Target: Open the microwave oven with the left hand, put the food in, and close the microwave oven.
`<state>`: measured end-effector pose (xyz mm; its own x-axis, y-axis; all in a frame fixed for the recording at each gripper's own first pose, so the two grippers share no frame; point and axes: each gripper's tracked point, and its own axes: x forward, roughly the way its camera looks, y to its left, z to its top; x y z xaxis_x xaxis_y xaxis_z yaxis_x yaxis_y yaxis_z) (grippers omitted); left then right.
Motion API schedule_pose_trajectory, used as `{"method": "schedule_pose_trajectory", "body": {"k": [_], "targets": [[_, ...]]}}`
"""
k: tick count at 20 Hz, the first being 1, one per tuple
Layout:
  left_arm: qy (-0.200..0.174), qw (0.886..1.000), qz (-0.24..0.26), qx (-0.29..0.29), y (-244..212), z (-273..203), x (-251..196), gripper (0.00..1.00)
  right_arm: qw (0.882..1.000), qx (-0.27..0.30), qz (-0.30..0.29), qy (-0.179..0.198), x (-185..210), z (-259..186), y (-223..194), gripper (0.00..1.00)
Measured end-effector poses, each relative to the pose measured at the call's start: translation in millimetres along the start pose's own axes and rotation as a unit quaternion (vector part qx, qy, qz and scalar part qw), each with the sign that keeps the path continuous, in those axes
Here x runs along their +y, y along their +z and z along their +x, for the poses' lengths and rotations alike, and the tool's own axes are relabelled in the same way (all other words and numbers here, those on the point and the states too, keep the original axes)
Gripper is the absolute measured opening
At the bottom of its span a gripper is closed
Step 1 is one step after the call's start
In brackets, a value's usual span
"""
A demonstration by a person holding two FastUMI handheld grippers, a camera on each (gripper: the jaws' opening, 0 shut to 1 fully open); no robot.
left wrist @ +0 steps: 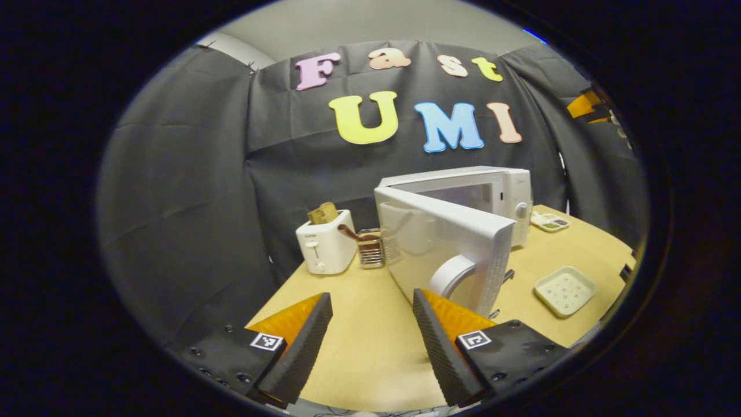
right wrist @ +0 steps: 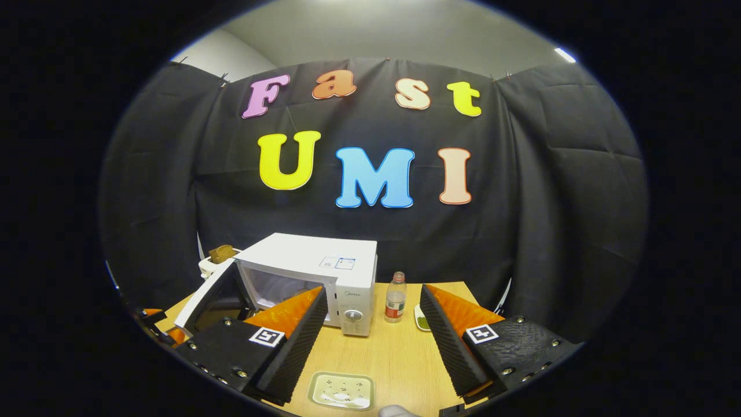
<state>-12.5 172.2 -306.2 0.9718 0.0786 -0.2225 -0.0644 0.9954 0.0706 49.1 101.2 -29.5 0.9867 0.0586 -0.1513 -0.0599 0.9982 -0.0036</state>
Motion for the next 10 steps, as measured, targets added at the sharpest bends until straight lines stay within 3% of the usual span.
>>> {"method": "schedule_pose_trajectory", "body": {"k": [10], "targets": [[-0.108, 0.994, 0.019, -0.013, 19.6, 34.5, -138.0, 0.97, 0.999, 0.014, 0.013, -0.035, -48.8, -2.5, 0.9, 0.98]]}}
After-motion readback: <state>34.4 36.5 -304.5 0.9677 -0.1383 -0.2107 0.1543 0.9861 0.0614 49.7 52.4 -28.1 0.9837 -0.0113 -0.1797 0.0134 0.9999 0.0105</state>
